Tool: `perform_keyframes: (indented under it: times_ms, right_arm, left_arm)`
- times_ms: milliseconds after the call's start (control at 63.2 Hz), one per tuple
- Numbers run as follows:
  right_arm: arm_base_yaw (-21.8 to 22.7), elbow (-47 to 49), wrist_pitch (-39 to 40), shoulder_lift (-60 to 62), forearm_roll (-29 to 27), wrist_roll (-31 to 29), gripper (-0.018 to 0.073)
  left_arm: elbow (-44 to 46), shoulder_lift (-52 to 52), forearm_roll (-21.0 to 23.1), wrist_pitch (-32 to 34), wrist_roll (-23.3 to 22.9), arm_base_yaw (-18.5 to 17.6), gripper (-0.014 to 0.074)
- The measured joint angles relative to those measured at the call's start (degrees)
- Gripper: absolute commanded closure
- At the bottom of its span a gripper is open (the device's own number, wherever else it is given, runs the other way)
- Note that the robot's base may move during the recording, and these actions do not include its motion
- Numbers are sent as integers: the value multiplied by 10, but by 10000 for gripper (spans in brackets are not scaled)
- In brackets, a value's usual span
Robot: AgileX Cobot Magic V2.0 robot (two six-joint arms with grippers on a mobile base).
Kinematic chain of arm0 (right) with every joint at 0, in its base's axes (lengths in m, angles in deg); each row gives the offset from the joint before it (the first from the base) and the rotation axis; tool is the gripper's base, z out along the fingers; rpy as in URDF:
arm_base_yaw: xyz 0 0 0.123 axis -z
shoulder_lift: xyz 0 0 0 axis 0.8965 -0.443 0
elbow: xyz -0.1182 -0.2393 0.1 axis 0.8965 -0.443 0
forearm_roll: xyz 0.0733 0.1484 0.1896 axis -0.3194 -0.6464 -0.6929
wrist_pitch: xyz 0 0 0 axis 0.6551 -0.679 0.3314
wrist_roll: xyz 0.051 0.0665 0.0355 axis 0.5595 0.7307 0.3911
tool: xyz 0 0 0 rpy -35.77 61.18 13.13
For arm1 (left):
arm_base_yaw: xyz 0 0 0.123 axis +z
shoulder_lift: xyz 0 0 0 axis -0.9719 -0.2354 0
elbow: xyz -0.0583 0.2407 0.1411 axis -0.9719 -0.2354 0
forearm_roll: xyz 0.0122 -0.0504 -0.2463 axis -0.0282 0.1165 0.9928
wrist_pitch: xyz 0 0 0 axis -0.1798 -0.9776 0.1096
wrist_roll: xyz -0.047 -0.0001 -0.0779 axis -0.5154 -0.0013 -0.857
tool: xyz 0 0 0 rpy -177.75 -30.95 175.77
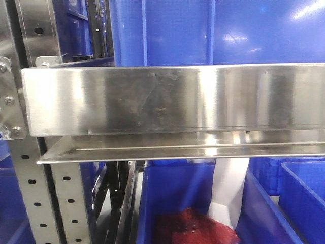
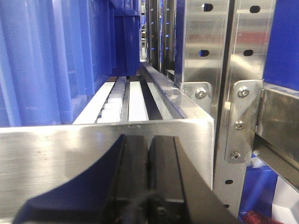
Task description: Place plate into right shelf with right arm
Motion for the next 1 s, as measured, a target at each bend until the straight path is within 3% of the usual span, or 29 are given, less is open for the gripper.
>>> perform_keyframes:
  times_ms: [475, 997]
  right_arm:
    - [0, 31, -9, -21, 0, 0, 503]
    - [0, 362, -111, -384, 0, 0, 503]
  left_arm:
    - [0, 0, 0, 0, 0, 0, 643]
    - [0, 0, 0, 0, 0, 0, 643]
